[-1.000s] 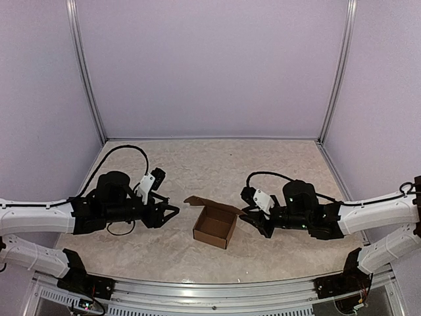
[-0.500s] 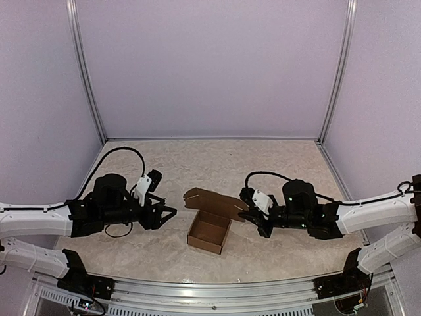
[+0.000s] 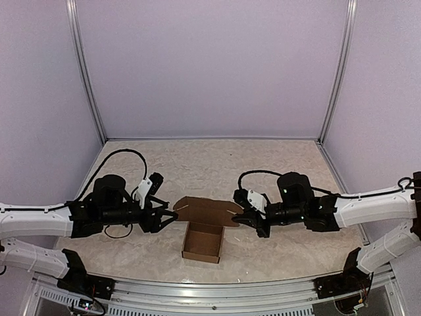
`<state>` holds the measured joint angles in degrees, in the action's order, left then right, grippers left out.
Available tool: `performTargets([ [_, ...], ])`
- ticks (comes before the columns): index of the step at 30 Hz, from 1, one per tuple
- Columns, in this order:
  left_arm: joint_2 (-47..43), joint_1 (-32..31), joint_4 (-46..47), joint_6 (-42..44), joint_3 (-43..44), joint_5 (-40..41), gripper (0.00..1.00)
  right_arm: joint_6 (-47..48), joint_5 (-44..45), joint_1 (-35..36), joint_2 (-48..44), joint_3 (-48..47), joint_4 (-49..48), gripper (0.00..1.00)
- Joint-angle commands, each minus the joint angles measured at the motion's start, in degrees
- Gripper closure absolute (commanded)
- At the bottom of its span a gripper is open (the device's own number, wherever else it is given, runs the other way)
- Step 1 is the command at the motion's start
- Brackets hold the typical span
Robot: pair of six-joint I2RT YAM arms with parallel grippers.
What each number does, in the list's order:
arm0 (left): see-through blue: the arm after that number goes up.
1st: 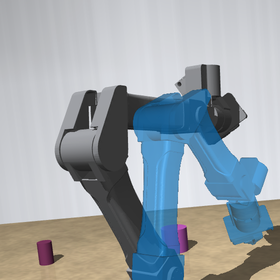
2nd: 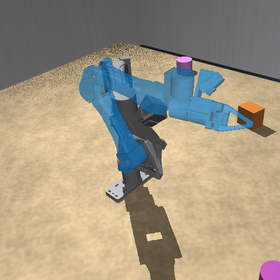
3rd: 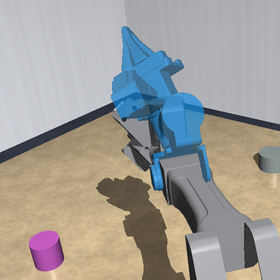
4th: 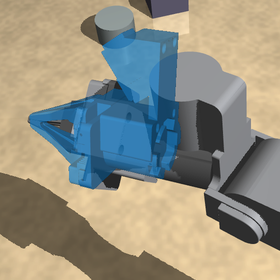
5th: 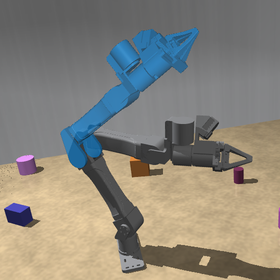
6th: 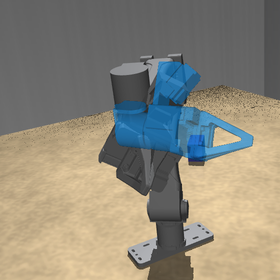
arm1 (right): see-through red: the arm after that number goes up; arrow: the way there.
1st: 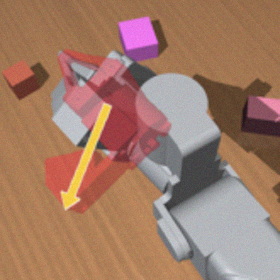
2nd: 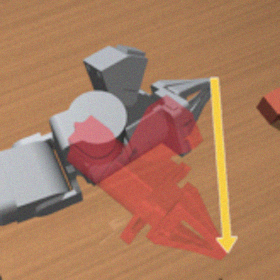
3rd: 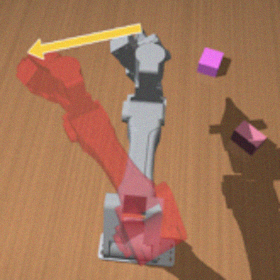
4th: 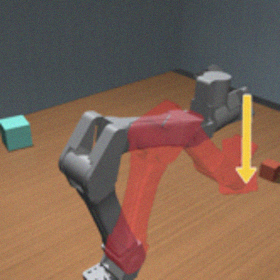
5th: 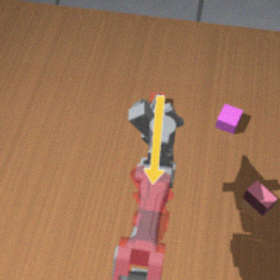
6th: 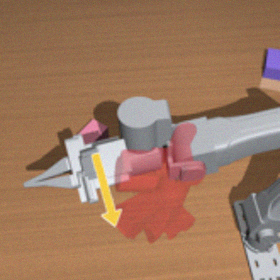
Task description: Fold the paper box
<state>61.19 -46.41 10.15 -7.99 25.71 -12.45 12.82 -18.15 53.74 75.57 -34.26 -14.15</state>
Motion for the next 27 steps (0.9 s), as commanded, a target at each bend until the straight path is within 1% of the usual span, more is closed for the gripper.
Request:
performTargets([
  [1, 1.1, 0.4, 0.7, 1.1, 0.4, -3.9, 0.40, 0.9, -3.7, -0.5, 1.1, -2.4, 3.8, 1.00],
  [5, 1.4, 0.3, 1.1, 1.1, 0.6, -4.5, 0.46, 0.7, -4.3, -0.6, 1.8, -3.0, 4.3, 1.00],
  [9, 1.6, 0.0, 2.7, 0.5, 0.7, -4.9, 0.55, 0.1, -4.9, -0.6, 2.6, -3.4, 4.3, 1.00],
  [11, 2.1, -0.1, 3.1, 0.2, 0.7, -4.6, 0.62, -0.2, -5.0, -0.5, 2.9, -3.8, 4.2, 1.00],
  [20, 5.4, -1.5, 5.6, -0.7, 1.6, -4.8, 0.85, -1.0, -4.2, -0.5, 4.2, -4.7, 4.3, 1.00],
  [22, 6.2, -1.8, 6.1, -0.9, 1.7, -4.8, 0.93, -1.2, -3.8, -0.6, 4.4, -4.8, 4.4, 1.00],
  [24, 6.6, -2.2, 6.1, -0.9, 2.0, -4.4, 0.99, -1.4, -3.3, -0.5, 4.6, -5.0, 4.5, 1.00],
  [27, 7.2, -2.8, 6.2, -1.3, 2.6, -3.0, 1.00, -2.2, -2.1, -0.5, 4.8, -5.2, 4.0, 1.00],
])
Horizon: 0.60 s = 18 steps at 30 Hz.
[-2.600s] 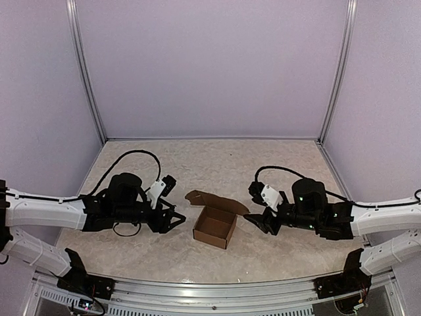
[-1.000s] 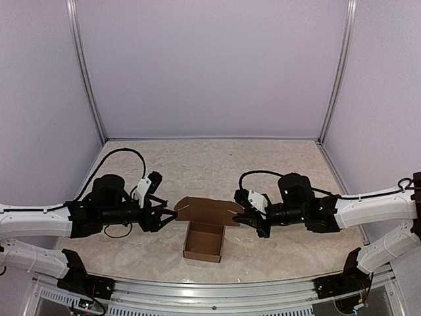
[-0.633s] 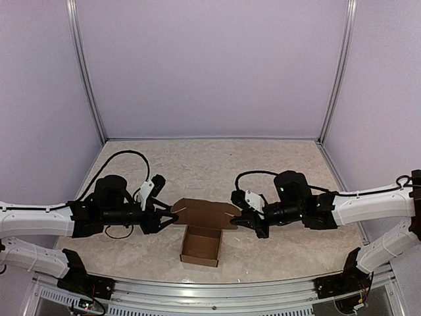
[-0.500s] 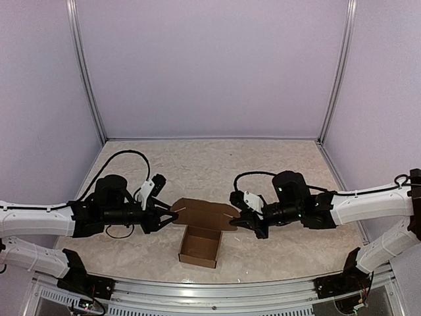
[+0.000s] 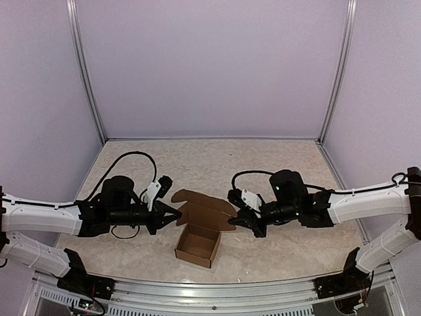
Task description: Fold the paper box
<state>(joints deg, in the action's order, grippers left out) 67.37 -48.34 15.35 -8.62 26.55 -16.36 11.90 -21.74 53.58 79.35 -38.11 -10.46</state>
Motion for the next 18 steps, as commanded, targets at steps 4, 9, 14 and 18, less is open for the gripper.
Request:
performTargets([
  [4, 1.6, -2.0, 1.2, -1.6, 2.4, 4.8, 1.00, -2.9, 4.2, -0.3, 1.1, -1.1, -1.7, 1.00],
  [9, 1.9, -4.4, 3.0, -3.9, 2.5, 12.6, 1.00, -4.8, 10.0, 1.3, 0.6, -0.3, -6.3, 1.00],
  [14, 1.1, -7.3, 4.0, -4.6, 2.5, 21.6, 1.00, -6.0, 19.3, 5.1, 0.9, -1.2, -9.0, 1.00],
  [18, 0.4, -8.5, 5.1, -5.3, 2.2, 26.0, 1.00, -7.0, 26.5, 8.1, 1.9, -2.1, -10.9, 1.00],
])
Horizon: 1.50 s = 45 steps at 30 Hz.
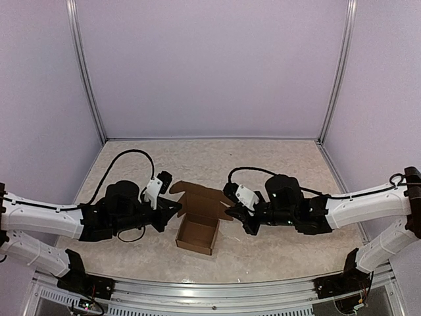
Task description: Fold the paper box
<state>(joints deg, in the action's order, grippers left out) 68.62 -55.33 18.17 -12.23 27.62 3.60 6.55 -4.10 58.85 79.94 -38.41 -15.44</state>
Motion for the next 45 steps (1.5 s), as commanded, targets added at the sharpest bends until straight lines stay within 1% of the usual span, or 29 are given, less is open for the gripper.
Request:
performTargets([
  [1, -0.8, -1.7, 2.2, -2.0, 1.3, 7.1, 1.00, -2.1, 10.5, 3.7, 2.2, -2.5, -6.0, 1.00],
  [5, 1.5, -2.1, 0.6, -2.6, 3.6, 9.0, 1.00, -4.4, 17.2, 6.5, 4.9, -4.2, -8.0, 1.00],
  [9, 3.3, -3.6, 0.8, -2.1, 4.9, 9.9, 1.00, -6.4, 25.1, 8.0, 7.5, -6.0, -9.4, 1.00],
  [12, 4.0, -4.2, 0.8, -2.1, 5.2, 10.4, 1.00, -9.7, 30.4, 8.8, 9.0, -7.1, -10.8, 1.00],
  [15, 4.5, -4.4, 0.9, -2.6, 5.2, 10.4, 1.00, -12.2, 34.2, 9.2, 10.2, -8.6, -11.4, 1.00],
  [18, 5.0, -4.6, 1.4, -3.1, 5.2, 10.4, 1.00, -14.8, 37.9, 9.4, 11.8, -10.7, -10.0, 1.00],
  [22, 6.2, -4.6, 1.8, -4.2, 5.8, 11.2, 1.00, -18.1, 39.8, 9.9, 13.4, -12.4, -10.3, 1.00],
  [26, 7.8, -4.7, 1.7, -5.3, 7.4, 12.0, 1.00, -19.0, 41.9, 11.2, 15.1, -13.4, -11.1, 1.00],
  [29, 9.0, -4.7, 1.6, -6.2, 8.7, 12.9, 1.00, -21.9, 43.2, 11.7, 15.9, -14.3, -9.3, 1.00],
  [36, 13.2, -4.7, 1.4, -7.7, 12.5, 14.2, 1.00, -25.6, 44.8, 12.2, 16.9, -13.9, -8.5, 1.00],
  [45, 18.5, -4.9, 0.5, -10.3, 15.3, 14.9, 1.00, -30.2, 49.7, 12.4, 18.1, -13.6, -7.7, 1.00],
])
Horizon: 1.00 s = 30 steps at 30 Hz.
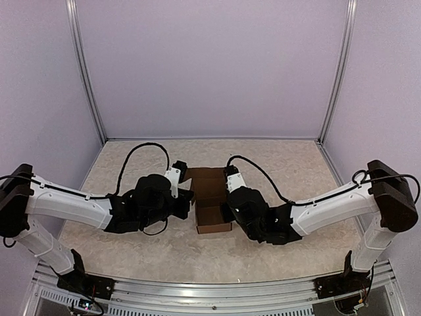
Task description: Fold the paper box
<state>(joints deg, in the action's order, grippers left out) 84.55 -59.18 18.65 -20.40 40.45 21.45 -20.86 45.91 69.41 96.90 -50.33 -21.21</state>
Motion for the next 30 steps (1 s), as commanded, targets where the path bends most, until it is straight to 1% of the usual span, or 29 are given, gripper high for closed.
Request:
performTargets([
  [1, 3.4, -1.1, -0.2, -2.4, 2.8, -2.7, 1.00, -3.2, 0.0, 1.8, 1.4, -1.7, -1.9, 1.00],
  [15, 7.9, -2.2, 0.2, -6.0, 4.7, -1.5, 1.00, -10.2, 2.5, 2.1, 4.1, -1.6, -1.1, 1.00],
  [21, 8.7, -3.3, 0.1, -7.0, 4.7, -1.0, 1.00, -14.0, 2.8, 2.3, 4.7, -1.5, -0.5, 1.00],
  [30, 9.2, -4.6, 0.4, -7.6, 4.0, 0.1, 1.00, -16.9, 2.7, 2.6, 4.6, -1.1, 0.3, 1.00],
])
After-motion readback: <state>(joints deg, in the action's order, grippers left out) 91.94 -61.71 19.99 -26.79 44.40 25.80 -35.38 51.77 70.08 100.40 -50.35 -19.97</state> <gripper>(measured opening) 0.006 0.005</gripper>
